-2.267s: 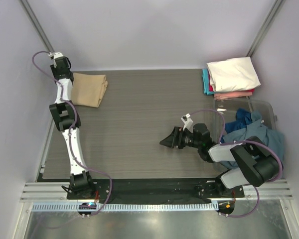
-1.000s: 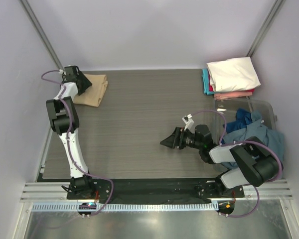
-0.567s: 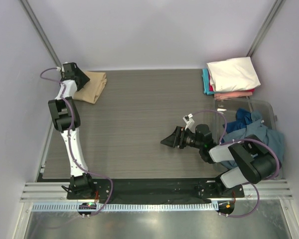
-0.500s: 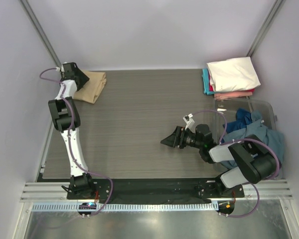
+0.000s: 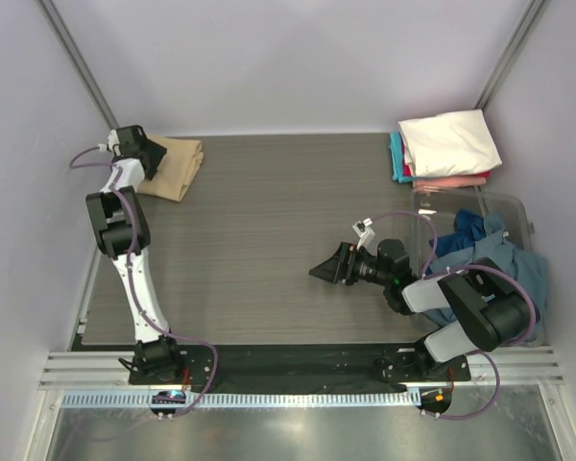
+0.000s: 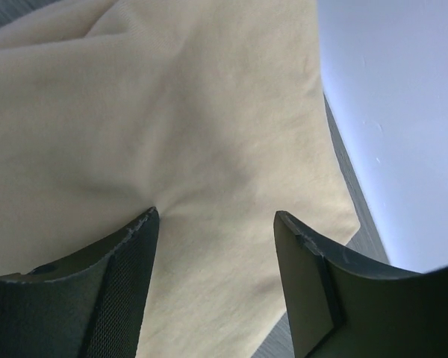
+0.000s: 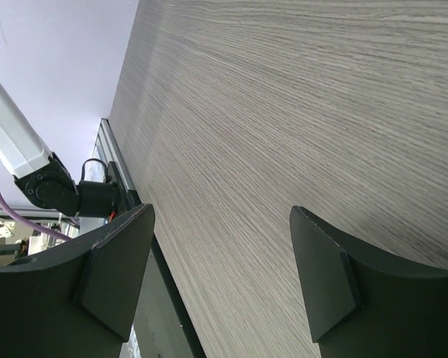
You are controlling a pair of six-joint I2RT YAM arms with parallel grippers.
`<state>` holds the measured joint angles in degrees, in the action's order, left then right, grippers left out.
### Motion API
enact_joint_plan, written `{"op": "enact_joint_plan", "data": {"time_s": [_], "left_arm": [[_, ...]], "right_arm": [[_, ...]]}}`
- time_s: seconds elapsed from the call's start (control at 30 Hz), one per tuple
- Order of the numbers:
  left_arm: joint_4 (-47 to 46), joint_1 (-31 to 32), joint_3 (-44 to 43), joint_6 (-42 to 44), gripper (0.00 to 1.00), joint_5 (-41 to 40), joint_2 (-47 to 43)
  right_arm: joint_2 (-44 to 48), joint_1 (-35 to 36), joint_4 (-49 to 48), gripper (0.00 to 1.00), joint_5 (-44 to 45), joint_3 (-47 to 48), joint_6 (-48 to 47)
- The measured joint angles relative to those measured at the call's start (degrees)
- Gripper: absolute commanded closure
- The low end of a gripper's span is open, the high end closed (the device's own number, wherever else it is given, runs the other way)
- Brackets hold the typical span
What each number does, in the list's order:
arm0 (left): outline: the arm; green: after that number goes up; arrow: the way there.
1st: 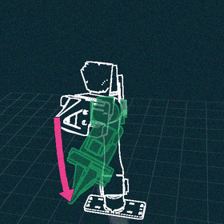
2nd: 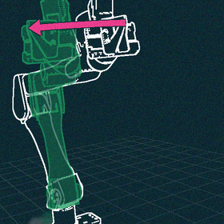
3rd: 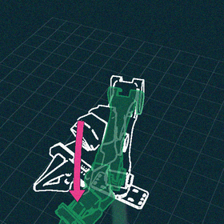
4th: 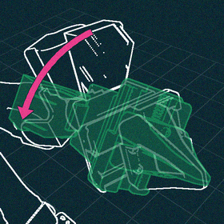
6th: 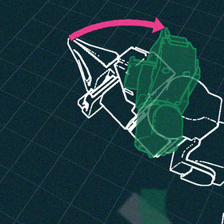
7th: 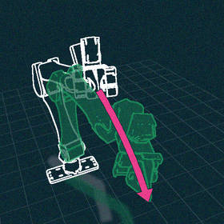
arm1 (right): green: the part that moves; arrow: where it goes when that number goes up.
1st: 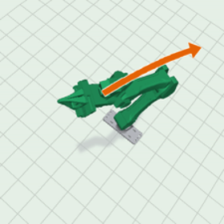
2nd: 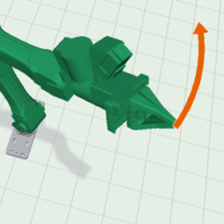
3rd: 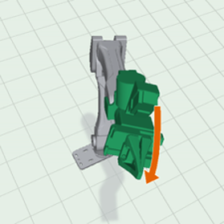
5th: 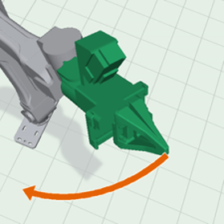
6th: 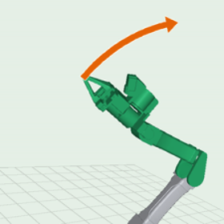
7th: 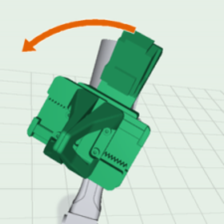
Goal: Fold and stack the t-shirts
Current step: Neatly place the folded tshirt to the corner, then reset both grippers
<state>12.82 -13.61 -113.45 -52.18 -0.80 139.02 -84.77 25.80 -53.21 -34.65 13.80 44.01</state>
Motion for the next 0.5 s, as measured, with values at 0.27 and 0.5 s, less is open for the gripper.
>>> {"op": "enact_joint_plan", "data": {"time_s": [0.27,0.5], "left_arm": [[3.0,1.0,4.0,-2.6,0.23,2.1,-7.8],[4.6,2.4,12.1,-1.7,0.21,3.5,-28.0]], "right_arm": [[0.0,0.0,-1.4,0.21,0.0,-0.8,0.2],[0.9,0.0,-1.6,0.20,0.2,-1.6,0.4]]}}
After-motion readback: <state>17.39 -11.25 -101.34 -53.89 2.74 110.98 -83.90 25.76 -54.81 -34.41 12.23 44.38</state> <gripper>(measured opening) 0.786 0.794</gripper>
